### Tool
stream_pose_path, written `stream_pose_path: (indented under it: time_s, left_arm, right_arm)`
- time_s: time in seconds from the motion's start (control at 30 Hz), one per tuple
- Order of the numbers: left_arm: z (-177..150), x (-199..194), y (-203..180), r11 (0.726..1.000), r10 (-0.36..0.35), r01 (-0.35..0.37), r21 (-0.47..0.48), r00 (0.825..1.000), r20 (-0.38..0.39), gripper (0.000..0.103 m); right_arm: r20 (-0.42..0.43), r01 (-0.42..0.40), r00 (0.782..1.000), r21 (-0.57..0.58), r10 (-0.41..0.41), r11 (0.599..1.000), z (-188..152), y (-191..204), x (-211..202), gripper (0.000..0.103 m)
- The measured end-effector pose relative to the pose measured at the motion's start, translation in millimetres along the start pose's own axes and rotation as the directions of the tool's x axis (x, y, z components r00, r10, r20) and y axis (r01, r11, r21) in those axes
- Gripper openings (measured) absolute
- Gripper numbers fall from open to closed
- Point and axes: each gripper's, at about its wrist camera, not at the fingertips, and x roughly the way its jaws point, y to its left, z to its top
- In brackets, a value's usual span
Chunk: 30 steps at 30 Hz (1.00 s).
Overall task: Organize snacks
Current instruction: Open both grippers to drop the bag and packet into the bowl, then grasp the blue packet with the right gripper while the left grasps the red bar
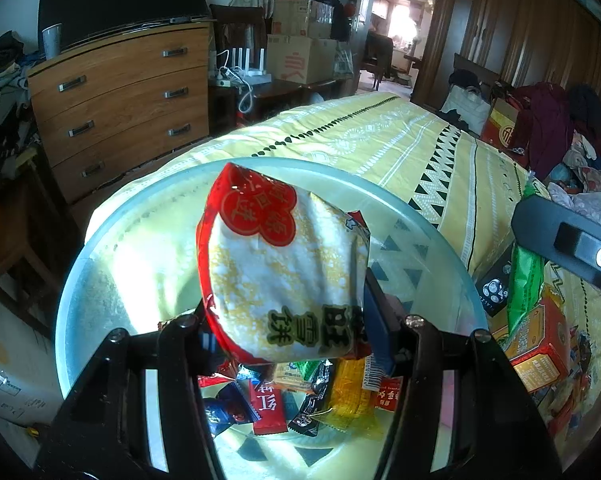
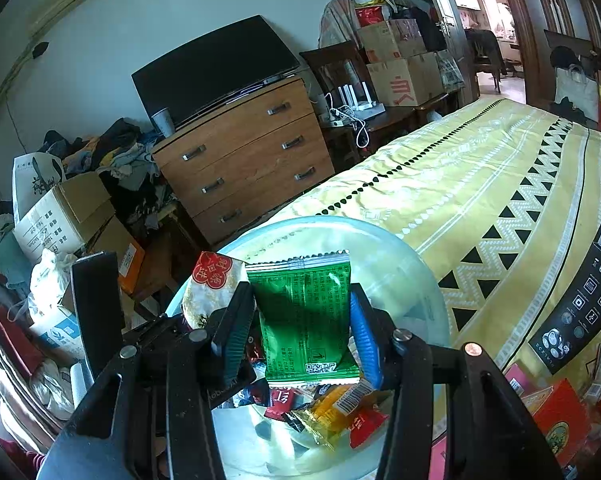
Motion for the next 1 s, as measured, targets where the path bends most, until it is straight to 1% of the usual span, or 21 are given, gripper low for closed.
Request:
stream_pose_path:
  time_s: [0.13, 0.37, 0.43, 0.47, 0.5, 0.53, 0.57, 0.6, 0.63, 0.7, 0.77, 0.87, 0.97, 1.0]
  left_arm:
    - [-0.6, 1.3, 0.0, 1.0, 0.009, -0.009, -0.01, 1.0, -0.006, 0.057]
    - [-5.7, 2.6, 2.9, 1.0, 0.015, -0.016, -0.027, 1.0, -0.016, 0.061]
    - [-6.2, 2.6, 3.1, 0.999, 0.016, -0.016, -0.028, 1.0, -0.019, 0.066]
    - [-4.6, 2.9, 4.1, 0.999, 0.015, -0.016, -0.028, 1.0, -0.021, 0.071]
    - [-4.0, 2.9, 4.7, 0.999, 0.016, -0.016, -0.029, 1.0, -0.023, 0.076]
    - [-4.4, 2.4, 5.5, 0.999, 0.017, -0.018, -0.034, 1.0, -0.025, 0.079]
    - [-4.1, 2.5, 6.7, 0.999, 0.018, -0.019, -0.038, 1.0, -0.024, 0.084]
    - [-3.7, 2.0, 8.0, 0.999, 0.019, -0.02, -0.041, 1.0, -0.021, 0.088]
    - [-3.9, 0.7, 8.4, 0.999, 0.02, -0.021, -0.044, 1.0, -0.018, 0.09]
    - [-4.0, -2.6, 9.2, 0.998, 0.012, -0.012, -0.053, 1.0, -0.014, 0.101]
    - [-3.5, -6.5, 10.6, 0.997, -0.018, 0.017, -0.069, 1.0, -0.01, 0.103]
    - [-1.5, -12.1, 8.3, 0.997, -0.03, 0.03, -0.065, 1.0, 0.006, 0.103]
    - [-2.1, -20.4, -1.0, 0.997, -0.057, 0.059, -0.052, 0.998, 0.037, 0.103]
    - [-3.0, -26.4, -8.5, 0.996, -0.076, 0.078, -0.039, 0.996, 0.054, 0.103]
  right_arm:
    - [0.0, -0.001, 1.0, 0.01, 0.001, 1.0, 0.7, -2.1, -2.4, 0.053]
    - [-0.004, -0.002, 1.0, 0.011, 0.002, 1.0, 1.7, -2.4, -1.5, 0.053]
    - [-0.004, -0.003, 1.0, 0.012, 0.003, 1.0, 1.2, -1.8, -1.7, 0.053]
    - [-0.005, -0.003, 1.0, 0.013, 0.003, 1.0, 0.7, -1.4, -1.9, 0.053]
    - [-0.004, -0.003, 1.0, 0.013, 0.003, 1.0, 0.1, -1.1, -2.2, 0.059]
    - [-0.003, -0.001, 1.0, 0.013, 0.001, 1.0, -0.8, -0.5, -2.8, 0.061]
    - [-0.002, -0.001, 1.0, 0.013, 0.001, 1.0, -2.0, -0.1, -3.8, 0.063]
    - [-0.003, -0.002, 1.0, 0.015, 0.002, 1.0, -2.1, 0.7, -4.3, 0.064]
    - [-0.004, -0.002, 1.0, 0.016, 0.002, 1.0, -3.0, 1.1, -5.5, 0.064]
    - [-0.005, -0.001, 1.0, 0.018, 0.001, 1.0, -4.6, 1.7, -8.3, 0.065]
    - [-0.003, 0.006, 1.0, 0.017, -0.006, 1.0, -9.3, 3.2, -14.5, 0.065]
    - [0.002, 0.039, 0.999, 0.0, -0.039, 0.999, -22.6, 6.7, -29.2, 0.065]
    - [0.02, 0.096, 0.995, -0.016, -0.096, 0.995, -50.3, 5.6, -54.4, 0.067]
    - [0.026, 0.122, 0.992, -0.013, -0.121, 0.993, -64.9, 1.3, -66.8, 0.067]
